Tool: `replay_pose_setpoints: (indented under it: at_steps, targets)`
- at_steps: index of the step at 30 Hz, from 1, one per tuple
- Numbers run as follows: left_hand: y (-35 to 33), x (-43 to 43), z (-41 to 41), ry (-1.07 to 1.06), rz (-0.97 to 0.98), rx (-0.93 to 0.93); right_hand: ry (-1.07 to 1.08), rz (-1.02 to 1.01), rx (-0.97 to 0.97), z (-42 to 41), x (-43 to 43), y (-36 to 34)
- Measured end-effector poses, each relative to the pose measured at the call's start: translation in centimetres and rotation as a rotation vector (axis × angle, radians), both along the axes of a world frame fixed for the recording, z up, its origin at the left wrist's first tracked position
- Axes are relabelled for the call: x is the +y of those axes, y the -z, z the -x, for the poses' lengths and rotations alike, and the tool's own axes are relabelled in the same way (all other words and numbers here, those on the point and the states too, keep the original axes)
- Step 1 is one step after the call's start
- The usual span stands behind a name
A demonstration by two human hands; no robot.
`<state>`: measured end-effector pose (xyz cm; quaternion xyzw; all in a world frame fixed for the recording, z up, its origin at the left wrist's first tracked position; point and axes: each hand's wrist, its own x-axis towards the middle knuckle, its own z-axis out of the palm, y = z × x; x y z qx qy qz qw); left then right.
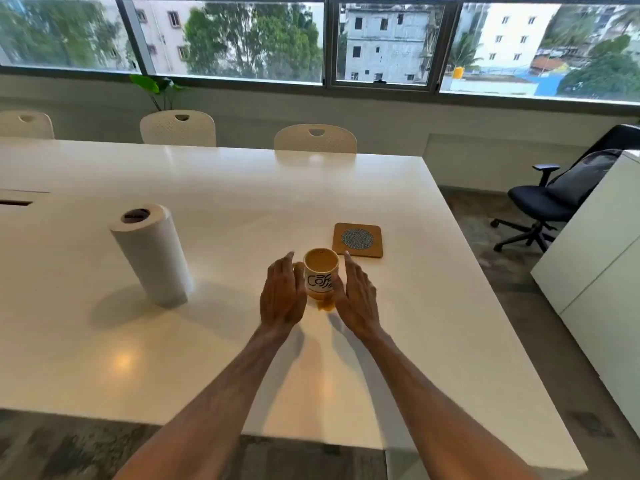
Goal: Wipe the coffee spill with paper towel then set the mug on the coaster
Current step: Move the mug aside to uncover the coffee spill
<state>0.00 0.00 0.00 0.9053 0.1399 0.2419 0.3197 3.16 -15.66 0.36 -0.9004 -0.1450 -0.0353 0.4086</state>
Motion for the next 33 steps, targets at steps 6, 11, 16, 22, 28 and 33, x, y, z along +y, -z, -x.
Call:
replay_pose_setpoints:
  at_steps: [6, 11, 16, 22, 28, 33]
  targets:
    - [0.0, 0.6, -0.9, -0.077, 0.112, 0.037, -0.077, 0.054, 0.117, -1.1, -0.1, 0.2]
    - [1.0, 1.9, -2.1, 0.01, 0.215, 0.076, -0.104, -0.066, 0.084, -2.5, -0.1, 0.8]
    - [1.6, 2.5, -3.4, 0.102, 0.32, 0.103, -0.136, -0.115, 0.051, -3.1, -0.4, 1.1]
    - [2.7, 3.2, -4.3, 0.181, 0.3, 0.11, -0.121, -0.127, 0.009, -4.2, -0.1, 1.6]
    - [3.1, 3.9, -4.8, 0.225, 0.271, 0.111, -0.11, -0.131, 0.008, -5.1, -0.1, 2.0]
    - [2.8, 4.4, -5.1, 0.223, 0.314, 0.115, -0.112, -0.132, -0.003, -5.9, 0.3, 1.9]
